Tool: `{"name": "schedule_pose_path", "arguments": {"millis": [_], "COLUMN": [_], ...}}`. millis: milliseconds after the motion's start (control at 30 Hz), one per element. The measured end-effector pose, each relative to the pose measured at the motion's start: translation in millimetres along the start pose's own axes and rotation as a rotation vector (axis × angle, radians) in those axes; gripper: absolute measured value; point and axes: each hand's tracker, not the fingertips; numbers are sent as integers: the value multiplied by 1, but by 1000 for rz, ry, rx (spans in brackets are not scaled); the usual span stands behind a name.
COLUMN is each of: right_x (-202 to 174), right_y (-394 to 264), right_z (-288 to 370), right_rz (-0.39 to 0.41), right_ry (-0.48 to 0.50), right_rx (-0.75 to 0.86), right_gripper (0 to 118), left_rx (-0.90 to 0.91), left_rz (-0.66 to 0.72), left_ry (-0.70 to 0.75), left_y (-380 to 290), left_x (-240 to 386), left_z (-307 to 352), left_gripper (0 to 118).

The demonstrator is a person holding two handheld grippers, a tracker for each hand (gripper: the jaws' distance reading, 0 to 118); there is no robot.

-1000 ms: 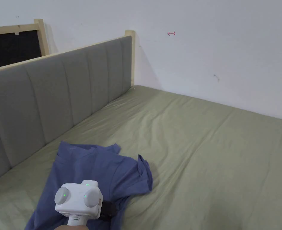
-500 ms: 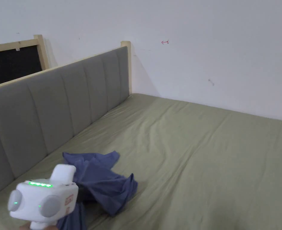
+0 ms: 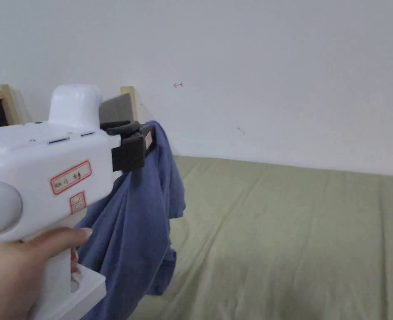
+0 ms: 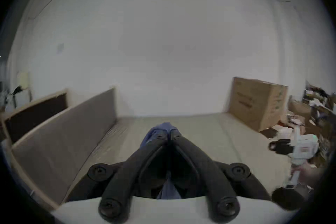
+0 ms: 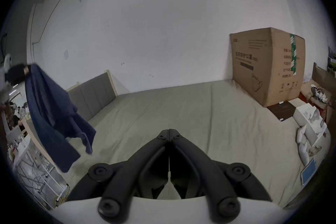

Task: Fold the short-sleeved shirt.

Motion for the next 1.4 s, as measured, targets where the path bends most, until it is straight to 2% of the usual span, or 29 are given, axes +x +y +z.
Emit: {"name": "schedule_pose_path", "arguments": {"millis": [167, 300, 400, 500, 633, 700, 733, 767, 800, 833, 867, 1000, 1100, 1200, 1267, 1300, 1333, 1367, 1400], "right_x": [27, 57, 82, 105, 125, 129, 130, 132, 132, 132, 131, 128, 123, 117, 112, 110, 108, 106, 105], "right_y": [16, 22, 18, 7, -10, -17, -21, -24, -25, -27, -28, -30, -30, -30, -29, -29, -29, -30, -30], "right_z": [38, 64, 74, 77, 72, 69, 67, 65, 63, 62, 60, 56, 56, 60, 64, 65, 67, 69, 71], "right_rz": [-25, -54, -72, -116, -178, -183, -185, -186, -186, -186, -187, -191, -192, -175, -154, -144, -134, -126, -122], "right_ry": [-60, -130, -188, -238, -269, -278, -280, -280, -279, -280, -279, -269, -255, -251, -252, -254, -256, -261, -262], "right_rx": [79, 124, 120, 97, 36, 19, 9, 0, -6, -13, -18, -28, -27, -4, 25, 36, 49, 62, 70], "right_gripper": [0, 0, 0, 0, 0, 0, 0, 0, 0, 0, 0, 0, 0, 0, 0, 0, 0, 0, 0], "left_rx": [60, -43, -232, -510, -898, -980, -1004, -1023, -1036, -1035, -1039, -936, -771, -522, -396, -354, -321, -298, -316], "left_rz": [-4, -9, -10, 24, 141, 244, 307, 346, 388, 432, 464, 503, 474, 345, 297, 277, 258, 249, 249], "left_ry": [-234, -358, -425, -470, -447, -411, -378, -359, -345, -352, -366, -385, -357, -229, -132, -87, -46, -6, 26], "left_y": [41, 32, -5, -73, -178, -215, -232, -243, -250, -255, -257, -236, -210, -189, -186, -188, -192, -196, -202], "left_x": [90, 150, 194, 231, 258, 256, 252, 248, 243, 235, 228, 195, 164, 140, 128, 123, 118, 113, 109], "left_z": [-33, -86, -145, -212, -277, -290, -290, -292, -294, -294, -290, -270, -233, -171, -123, -103, -83, -67, -57], "left_gripper": [0, 0, 0, 0, 0, 3, 11, 30, 76, 105, 115, 114, 114, 113, 105, 90, 71, 47, 13]}}
